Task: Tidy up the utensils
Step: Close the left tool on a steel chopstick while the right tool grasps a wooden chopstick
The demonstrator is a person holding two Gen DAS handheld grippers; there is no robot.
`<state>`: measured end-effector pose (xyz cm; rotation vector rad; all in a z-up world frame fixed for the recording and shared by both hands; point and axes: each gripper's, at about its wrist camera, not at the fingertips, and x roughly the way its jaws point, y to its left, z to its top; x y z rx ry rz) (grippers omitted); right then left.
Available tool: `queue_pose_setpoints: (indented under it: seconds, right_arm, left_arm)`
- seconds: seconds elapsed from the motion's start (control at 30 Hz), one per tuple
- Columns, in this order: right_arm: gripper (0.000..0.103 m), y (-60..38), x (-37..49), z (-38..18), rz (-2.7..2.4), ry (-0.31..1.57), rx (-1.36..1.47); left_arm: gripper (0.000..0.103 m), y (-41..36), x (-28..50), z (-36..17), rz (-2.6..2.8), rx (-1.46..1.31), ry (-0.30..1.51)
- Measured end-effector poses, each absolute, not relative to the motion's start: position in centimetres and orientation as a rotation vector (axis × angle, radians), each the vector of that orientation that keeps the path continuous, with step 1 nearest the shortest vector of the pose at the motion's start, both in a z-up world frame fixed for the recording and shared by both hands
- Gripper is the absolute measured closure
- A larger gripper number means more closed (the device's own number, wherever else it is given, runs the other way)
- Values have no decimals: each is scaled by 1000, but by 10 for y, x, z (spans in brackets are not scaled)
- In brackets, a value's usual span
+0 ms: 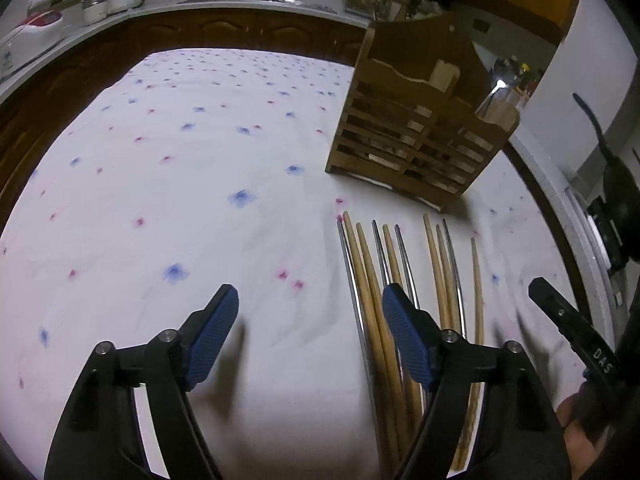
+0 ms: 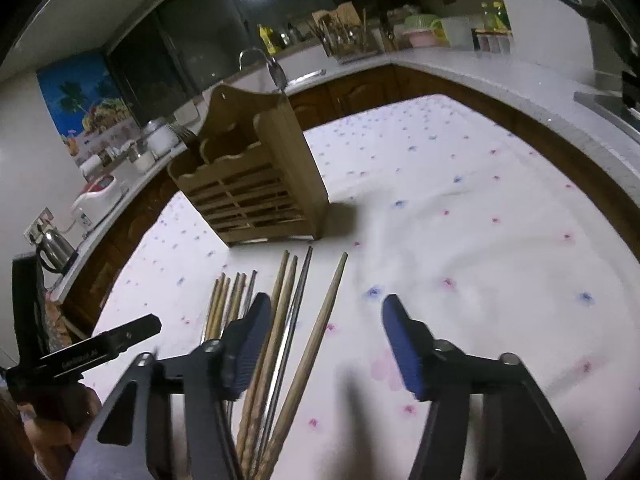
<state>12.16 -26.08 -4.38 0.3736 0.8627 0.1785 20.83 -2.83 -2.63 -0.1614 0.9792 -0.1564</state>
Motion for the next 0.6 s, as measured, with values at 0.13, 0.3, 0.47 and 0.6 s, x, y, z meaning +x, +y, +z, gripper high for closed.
queue_pose_setpoints:
  seconds: [0.13, 0.3, 0.47, 0.6]
  right_arm:
    - [57, -260, 138, -53, 171, 901, 375]
    - [68, -258, 156, -60, 162, 933, 356]
    - [76, -256, 171, -72, 155, 973, 332]
    - [80, -251, 180, -80, 154, 1002, 307]
  left_arm:
    - [38, -38, 226, -33, -164, -133, 1004]
    - [55, -50, 244, -43, -169, -74, 1038]
    - [69, -52, 254, -52, -176, -61, 1066]
    - [69, -52, 258, -53, -175, -58, 1058]
